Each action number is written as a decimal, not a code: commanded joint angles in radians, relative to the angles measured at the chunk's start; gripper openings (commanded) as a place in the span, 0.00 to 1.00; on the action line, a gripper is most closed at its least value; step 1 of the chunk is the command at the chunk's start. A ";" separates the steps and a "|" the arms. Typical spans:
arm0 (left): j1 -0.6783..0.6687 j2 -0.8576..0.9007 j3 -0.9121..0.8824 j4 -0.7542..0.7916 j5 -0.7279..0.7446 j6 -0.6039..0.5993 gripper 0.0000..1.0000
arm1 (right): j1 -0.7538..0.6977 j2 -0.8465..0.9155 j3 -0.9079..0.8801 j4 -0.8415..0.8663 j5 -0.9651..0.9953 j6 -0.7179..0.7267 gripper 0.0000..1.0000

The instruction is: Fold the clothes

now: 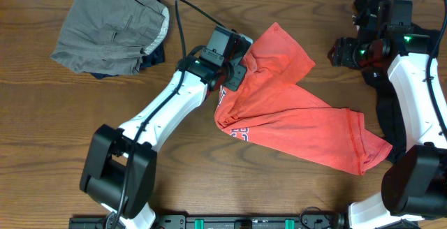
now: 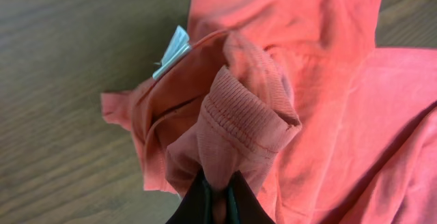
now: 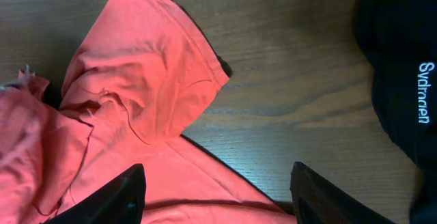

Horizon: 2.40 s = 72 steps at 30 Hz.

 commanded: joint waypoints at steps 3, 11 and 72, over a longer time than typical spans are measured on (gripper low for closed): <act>0.027 -0.051 0.023 -0.031 -0.019 -0.021 0.06 | -0.005 0.009 0.006 0.001 -0.003 0.008 0.66; 0.150 -0.243 0.027 -0.206 -0.171 -0.077 0.06 | 0.000 0.009 0.006 -0.001 -0.004 0.008 0.66; 0.193 -0.019 -0.019 -0.098 -0.009 -0.200 0.77 | 0.023 0.009 0.005 -0.021 -0.003 0.008 0.75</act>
